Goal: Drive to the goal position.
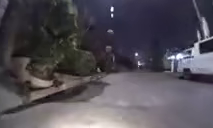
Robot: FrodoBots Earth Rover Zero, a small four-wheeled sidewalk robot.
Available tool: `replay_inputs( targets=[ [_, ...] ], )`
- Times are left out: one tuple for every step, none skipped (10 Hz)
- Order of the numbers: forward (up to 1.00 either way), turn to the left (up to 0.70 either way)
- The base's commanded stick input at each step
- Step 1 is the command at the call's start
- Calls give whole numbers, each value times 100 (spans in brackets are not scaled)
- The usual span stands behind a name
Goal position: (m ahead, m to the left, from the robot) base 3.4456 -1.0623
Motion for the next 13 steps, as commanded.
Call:
replay_inputs(
  targets=[
    [98,-13],
    [98,-15],
    [98,-24],
    [98,-33],
    [98,-39],
    [98,-39],
    [98,-39],
    [98,-39],
    [98,-39],
    [98,-39],
    [98,-39],
    [98,-39],
    [98,-39]
  ],
)
